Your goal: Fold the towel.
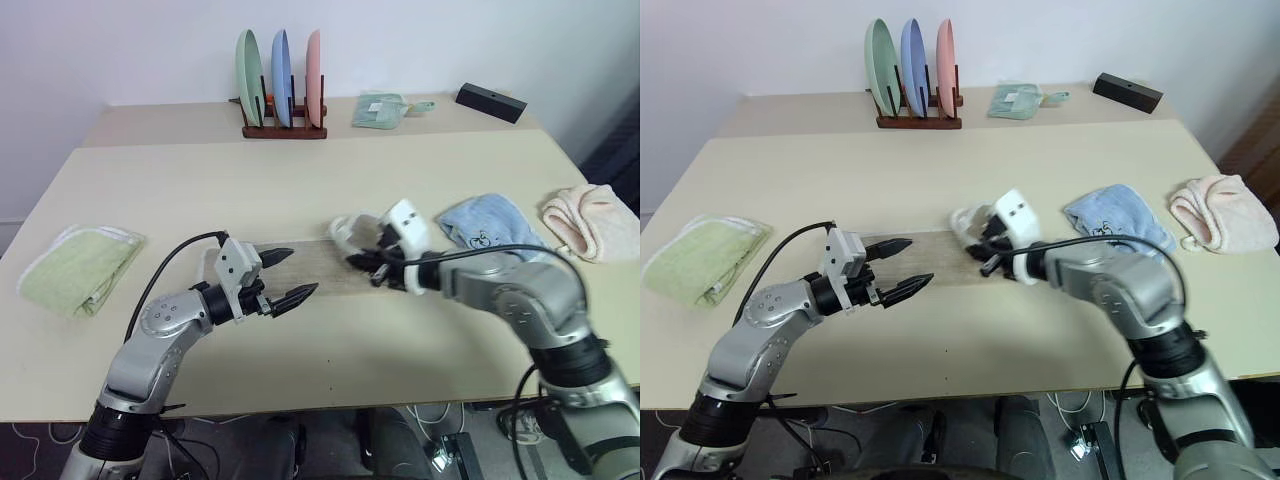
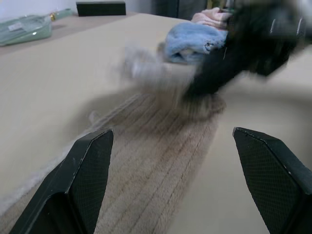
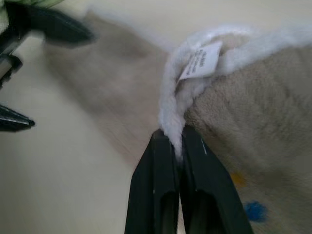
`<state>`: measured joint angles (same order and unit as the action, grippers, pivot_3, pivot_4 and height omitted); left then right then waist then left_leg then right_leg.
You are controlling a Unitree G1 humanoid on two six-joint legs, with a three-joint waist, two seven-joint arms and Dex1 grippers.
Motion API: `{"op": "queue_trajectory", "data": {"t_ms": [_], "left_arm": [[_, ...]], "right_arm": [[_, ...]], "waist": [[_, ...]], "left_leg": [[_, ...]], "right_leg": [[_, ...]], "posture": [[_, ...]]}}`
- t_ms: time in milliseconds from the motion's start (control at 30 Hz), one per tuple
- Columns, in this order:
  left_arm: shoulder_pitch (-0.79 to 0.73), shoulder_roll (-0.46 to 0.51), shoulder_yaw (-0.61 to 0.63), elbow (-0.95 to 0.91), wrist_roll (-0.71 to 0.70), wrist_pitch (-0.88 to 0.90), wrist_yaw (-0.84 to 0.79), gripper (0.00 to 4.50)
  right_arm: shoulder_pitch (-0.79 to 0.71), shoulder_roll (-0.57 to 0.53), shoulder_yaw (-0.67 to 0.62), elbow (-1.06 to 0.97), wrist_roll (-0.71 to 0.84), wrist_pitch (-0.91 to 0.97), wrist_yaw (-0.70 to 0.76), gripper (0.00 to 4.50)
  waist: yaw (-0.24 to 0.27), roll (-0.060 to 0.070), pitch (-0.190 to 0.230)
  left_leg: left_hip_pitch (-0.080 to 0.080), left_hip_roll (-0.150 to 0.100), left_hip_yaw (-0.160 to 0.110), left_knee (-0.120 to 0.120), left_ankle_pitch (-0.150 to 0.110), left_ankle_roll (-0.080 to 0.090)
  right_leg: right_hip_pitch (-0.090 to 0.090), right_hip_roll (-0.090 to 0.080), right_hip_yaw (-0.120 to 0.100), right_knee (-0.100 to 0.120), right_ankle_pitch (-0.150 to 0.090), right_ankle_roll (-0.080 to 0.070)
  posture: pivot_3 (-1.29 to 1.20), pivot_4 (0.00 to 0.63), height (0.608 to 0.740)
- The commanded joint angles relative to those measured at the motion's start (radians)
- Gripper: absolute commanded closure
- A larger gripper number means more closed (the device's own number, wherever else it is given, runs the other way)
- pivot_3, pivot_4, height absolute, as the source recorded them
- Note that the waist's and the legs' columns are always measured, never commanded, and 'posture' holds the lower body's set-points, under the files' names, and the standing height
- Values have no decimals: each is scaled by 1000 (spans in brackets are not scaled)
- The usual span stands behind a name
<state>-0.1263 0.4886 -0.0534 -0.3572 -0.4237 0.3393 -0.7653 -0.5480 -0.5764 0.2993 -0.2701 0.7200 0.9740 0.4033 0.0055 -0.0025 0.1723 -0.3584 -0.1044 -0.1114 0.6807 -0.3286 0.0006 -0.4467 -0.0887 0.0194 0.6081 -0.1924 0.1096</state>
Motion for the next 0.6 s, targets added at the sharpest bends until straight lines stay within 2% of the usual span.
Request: {"op": "queue_trajectory", "data": {"t_ms": [33, 267, 367, 467, 533, 600], "left_arm": [[18, 10, 31, -53, -7, -2, 16, 492], [27, 14, 28, -63, -10, 2, 28, 492], [23, 15, 29, -54, -10, 1, 27, 492], [23, 17, 31, -51, -10, 1, 26, 492], [30, 22, 51, -48, -11, 2, 35, 492], [36, 23, 84, -43, -20, 9, 52, 492]], "right_arm": [[-17, 18, 10, 7, -73, -40, 42, 4476], [-14, 64, 11, 9, -152, -53, 86, 4476], [-6, 61, -12, -25, -139, -47, 137, 3582], [6, 37, -43, -77, -134, -66, 187, 2076], [35, -36, -122, -138, -105, -108, 276, 1059], [56, -88, -180, -154, -104, -164, 341, 1059]], "waist": [[7, 0, 0], [6, 0, 0], [6, 0, 0], [6, 0, 0], [9, 0, 0], [8, -1, 1]], "left_leg": [[0, 0, 0, 0, 1, -1], [0, -1, 0, 0, -1, 1], [0, -1, 0, 0, 0, 1], [0, -1, 0, 0, -1, 2], [0, -1, 0, 1, -1, 2], [-1, -1, -1, 1, -1, 2]], "right_leg": [[0, 0, 0, 0, 0, 0], [0, 0, 0, -1, 0, 0], [0, 0, 0, -1, 0, 0], [0, 0, 0, -1, 0, 0], [0, 0, 0, -1, 0, 0], [1, -1, -2, -2, 0, 0]], "posture": [[0, 150, 721], [0, 150, 721], [0, 150, 721], [0, 150, 721], [0, 150, 721], [0, 150, 721]]}}
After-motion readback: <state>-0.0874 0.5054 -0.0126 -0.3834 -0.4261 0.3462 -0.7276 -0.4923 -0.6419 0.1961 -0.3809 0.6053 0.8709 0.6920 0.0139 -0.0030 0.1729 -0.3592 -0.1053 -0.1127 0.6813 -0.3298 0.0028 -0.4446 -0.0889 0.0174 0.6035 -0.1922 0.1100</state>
